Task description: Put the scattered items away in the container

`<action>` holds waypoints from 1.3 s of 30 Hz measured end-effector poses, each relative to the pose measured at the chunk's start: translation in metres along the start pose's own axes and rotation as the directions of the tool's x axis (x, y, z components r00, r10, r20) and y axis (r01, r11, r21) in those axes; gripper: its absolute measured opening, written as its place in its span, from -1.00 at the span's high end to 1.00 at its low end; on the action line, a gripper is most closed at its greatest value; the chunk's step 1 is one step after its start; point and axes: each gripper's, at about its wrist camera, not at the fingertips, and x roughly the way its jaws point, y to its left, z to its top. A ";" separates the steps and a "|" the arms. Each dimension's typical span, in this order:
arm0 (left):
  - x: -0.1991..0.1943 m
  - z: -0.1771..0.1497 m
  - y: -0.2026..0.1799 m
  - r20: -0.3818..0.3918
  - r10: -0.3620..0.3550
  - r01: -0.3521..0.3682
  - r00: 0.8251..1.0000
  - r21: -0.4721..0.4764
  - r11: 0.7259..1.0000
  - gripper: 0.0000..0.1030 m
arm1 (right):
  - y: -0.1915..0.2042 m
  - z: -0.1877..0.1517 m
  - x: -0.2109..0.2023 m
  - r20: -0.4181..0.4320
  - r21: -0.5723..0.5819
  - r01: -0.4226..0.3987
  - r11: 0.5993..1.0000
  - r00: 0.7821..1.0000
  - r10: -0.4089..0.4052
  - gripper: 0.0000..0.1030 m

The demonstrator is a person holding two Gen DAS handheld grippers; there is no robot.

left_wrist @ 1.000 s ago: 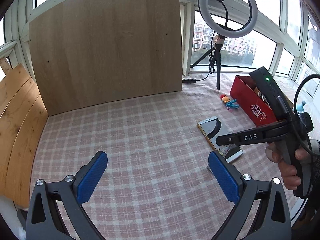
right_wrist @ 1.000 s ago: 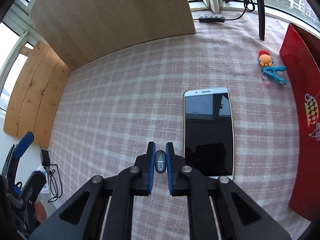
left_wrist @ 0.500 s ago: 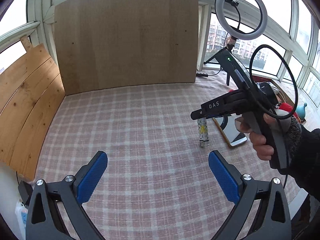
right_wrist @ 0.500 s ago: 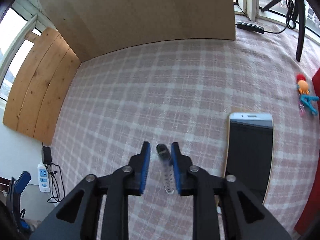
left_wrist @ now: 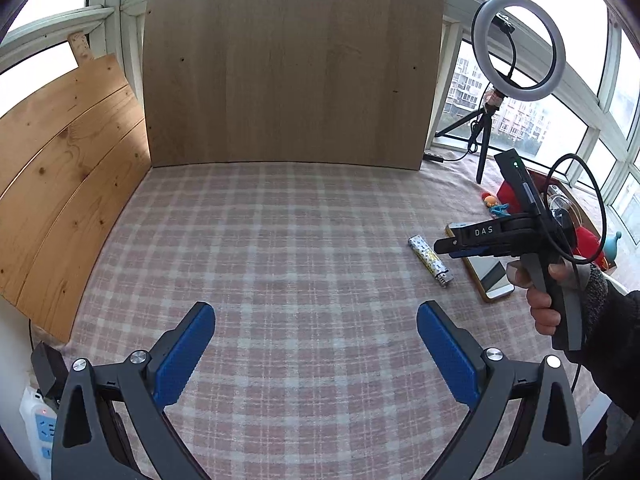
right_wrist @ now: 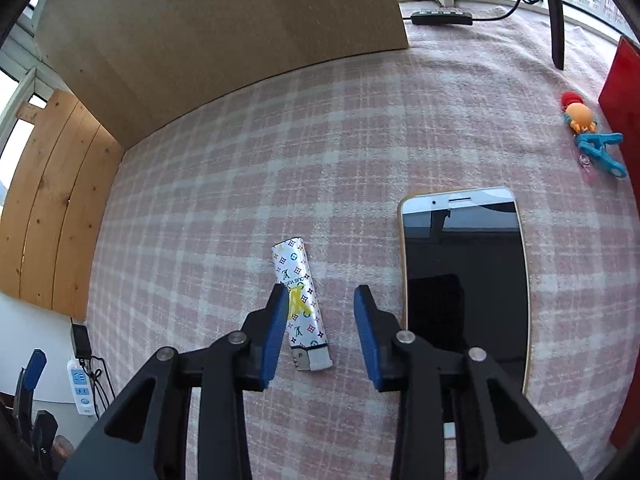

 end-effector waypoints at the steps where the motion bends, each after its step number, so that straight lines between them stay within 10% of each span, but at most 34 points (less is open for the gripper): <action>1: 0.001 0.000 0.000 -0.001 -0.005 0.005 1.000 0.000 1.000 -0.97 | -0.002 0.000 0.001 -0.010 0.004 -0.012 1.000 1.000 0.012 0.39; 39: -0.011 -0.015 0.016 -0.008 -0.030 0.029 1.000 -0.056 0.998 -0.97 | 0.117 -0.021 0.044 0.058 -0.197 0.210 0.958 0.978 -0.203 0.81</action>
